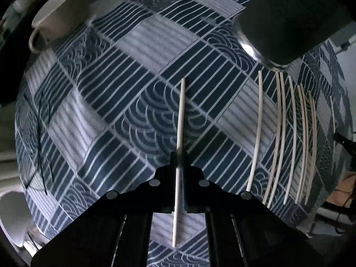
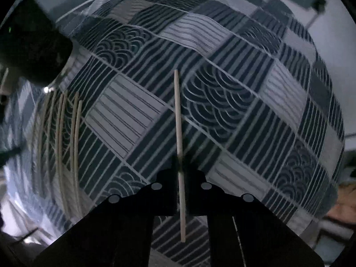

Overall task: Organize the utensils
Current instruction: 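Lift the held sticks with both tools toward the black cup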

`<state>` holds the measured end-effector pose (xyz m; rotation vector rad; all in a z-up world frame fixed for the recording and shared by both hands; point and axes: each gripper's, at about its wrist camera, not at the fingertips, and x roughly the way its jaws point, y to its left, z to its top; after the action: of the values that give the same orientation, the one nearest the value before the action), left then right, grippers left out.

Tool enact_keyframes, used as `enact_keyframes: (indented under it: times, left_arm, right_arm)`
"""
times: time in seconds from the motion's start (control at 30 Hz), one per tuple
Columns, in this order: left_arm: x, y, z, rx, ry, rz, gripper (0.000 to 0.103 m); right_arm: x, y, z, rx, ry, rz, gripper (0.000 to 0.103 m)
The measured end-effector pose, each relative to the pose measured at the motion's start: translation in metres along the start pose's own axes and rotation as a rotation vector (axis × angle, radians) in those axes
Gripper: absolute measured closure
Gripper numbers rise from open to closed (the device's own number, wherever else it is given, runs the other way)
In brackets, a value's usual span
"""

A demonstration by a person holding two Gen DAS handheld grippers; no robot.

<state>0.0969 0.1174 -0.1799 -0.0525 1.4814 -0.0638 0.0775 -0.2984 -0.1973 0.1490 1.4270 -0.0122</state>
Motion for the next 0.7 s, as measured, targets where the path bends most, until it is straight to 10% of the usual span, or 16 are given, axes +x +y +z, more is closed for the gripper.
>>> enact_keyframes:
  times: [0.3,0.7]
  left_arm:
    - [-0.043,0.022,-0.025,-0.031,-0.089,-0.05,0.099]
    - [-0.143,-0.014,0.024,-0.01,-0.369,-0.055,0.098]
  right_arm:
    - [-0.052,-0.003,-0.005,-0.03,-0.144,0.073,0.099]
    - [-0.134,0.054,0.058,-0.173,-0.406,0.181,0.099]
